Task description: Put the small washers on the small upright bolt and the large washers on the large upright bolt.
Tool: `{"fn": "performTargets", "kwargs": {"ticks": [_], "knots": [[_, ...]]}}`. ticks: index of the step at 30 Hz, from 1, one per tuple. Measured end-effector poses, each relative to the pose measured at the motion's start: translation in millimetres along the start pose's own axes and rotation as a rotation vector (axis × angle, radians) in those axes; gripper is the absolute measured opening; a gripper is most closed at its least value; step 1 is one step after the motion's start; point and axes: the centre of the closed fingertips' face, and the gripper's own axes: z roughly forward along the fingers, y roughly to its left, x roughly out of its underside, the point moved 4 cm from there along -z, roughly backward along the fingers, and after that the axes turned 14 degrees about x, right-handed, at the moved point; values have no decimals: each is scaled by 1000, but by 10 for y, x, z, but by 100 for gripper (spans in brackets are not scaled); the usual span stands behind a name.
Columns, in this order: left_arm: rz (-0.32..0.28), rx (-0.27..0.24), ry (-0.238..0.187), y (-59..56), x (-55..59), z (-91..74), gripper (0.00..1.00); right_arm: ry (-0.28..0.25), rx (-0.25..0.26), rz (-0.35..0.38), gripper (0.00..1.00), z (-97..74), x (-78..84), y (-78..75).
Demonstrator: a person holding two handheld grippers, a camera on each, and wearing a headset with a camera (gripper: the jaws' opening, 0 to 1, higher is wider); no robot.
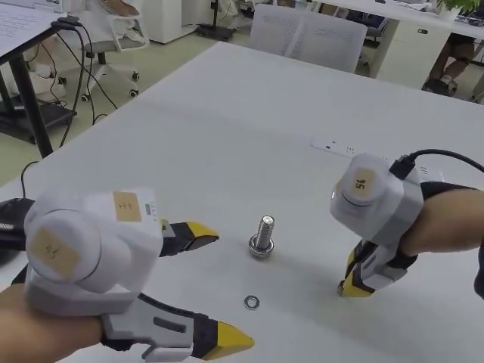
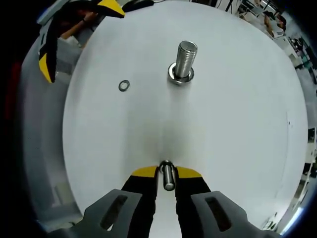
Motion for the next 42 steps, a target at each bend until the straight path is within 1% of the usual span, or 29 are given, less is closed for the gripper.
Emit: {"fn": "performTargets", "kwargs": {"ticks": [12, 20, 28, 36, 42], "knots": [[-1, 1, -1, 4, -3, 2, 72, 3, -4, -9, 17, 1, -8, 13], [2, 3, 3, -1, -1, 8, 72, -5, -4, -6, 21, -26, -16, 17], [5, 3, 7, -7, -4, 14, 72, -17, 13, -6, 25, -83, -31, -6], [8, 1, 7, -14, -10, 13, 72, -39, 27, -15, 27, -176, -118, -18], [9, -2, 5, -12, -15, 6, 72, -53, 43, -36, 29, -238, -215, -13]]}}
